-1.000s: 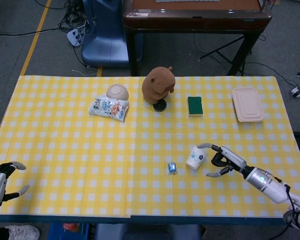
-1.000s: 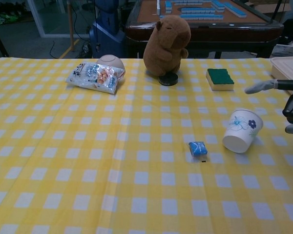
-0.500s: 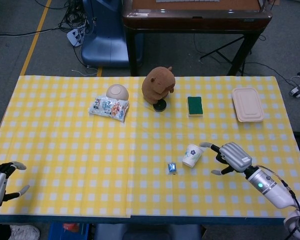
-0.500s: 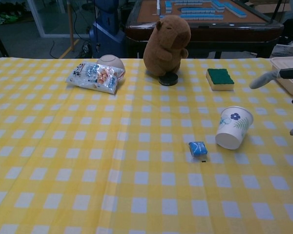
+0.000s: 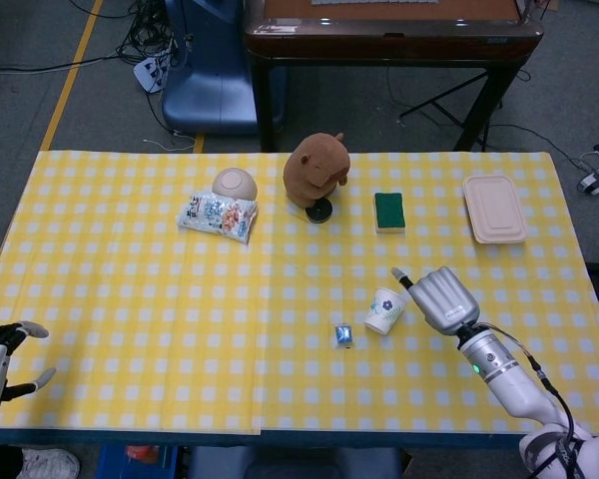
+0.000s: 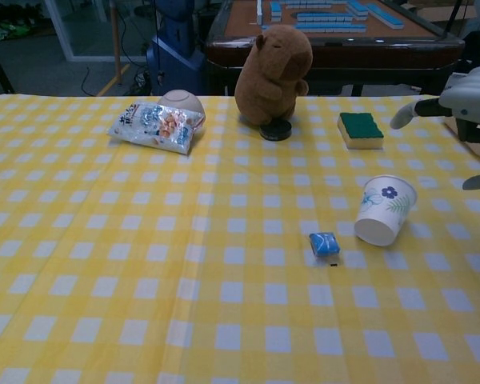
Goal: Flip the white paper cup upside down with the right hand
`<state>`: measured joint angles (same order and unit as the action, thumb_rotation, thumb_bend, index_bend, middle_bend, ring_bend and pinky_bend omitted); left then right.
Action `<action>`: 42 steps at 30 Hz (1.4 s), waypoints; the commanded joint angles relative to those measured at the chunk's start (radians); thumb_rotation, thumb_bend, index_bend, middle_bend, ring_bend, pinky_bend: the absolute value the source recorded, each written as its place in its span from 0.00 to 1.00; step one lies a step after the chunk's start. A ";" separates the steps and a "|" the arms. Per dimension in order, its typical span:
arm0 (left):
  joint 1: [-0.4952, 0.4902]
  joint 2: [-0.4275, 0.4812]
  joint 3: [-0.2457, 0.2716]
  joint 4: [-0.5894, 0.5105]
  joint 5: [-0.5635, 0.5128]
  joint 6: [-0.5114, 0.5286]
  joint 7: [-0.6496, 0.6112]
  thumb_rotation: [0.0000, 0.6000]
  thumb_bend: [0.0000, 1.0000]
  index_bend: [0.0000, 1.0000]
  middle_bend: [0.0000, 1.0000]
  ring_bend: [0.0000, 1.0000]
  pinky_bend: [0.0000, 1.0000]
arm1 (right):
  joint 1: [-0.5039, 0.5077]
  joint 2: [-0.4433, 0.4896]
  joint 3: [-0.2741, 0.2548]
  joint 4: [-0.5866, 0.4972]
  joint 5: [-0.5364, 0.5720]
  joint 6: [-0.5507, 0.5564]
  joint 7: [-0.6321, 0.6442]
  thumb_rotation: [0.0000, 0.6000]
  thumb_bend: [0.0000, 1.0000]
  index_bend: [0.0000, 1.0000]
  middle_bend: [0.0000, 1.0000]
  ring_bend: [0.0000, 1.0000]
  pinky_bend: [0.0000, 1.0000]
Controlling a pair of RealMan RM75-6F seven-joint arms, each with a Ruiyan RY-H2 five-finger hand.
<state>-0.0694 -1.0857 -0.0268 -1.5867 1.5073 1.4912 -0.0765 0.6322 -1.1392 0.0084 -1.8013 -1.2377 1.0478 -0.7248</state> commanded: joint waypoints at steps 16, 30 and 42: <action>0.002 0.002 0.000 -0.001 0.003 0.005 -0.001 1.00 0.17 0.47 0.36 0.32 0.44 | 0.058 -0.105 -0.009 0.014 0.075 -0.078 -0.097 1.00 0.00 0.23 1.00 1.00 1.00; 0.002 0.002 -0.002 0.003 -0.004 0.002 -0.003 1.00 0.17 0.47 0.36 0.32 0.44 | 0.106 -0.177 -0.009 0.077 0.127 -0.121 -0.132 1.00 0.00 0.29 1.00 1.00 1.00; 0.004 0.004 -0.004 0.003 -0.005 0.003 -0.008 1.00 0.17 0.47 0.36 0.32 0.44 | 0.136 -0.201 -0.021 0.089 0.187 -0.126 -0.185 1.00 0.00 0.36 1.00 1.00 1.00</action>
<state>-0.0658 -1.0821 -0.0303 -1.5840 1.5022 1.4938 -0.0844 0.7664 -1.3388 -0.0109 -1.7124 -1.0538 0.9224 -0.9063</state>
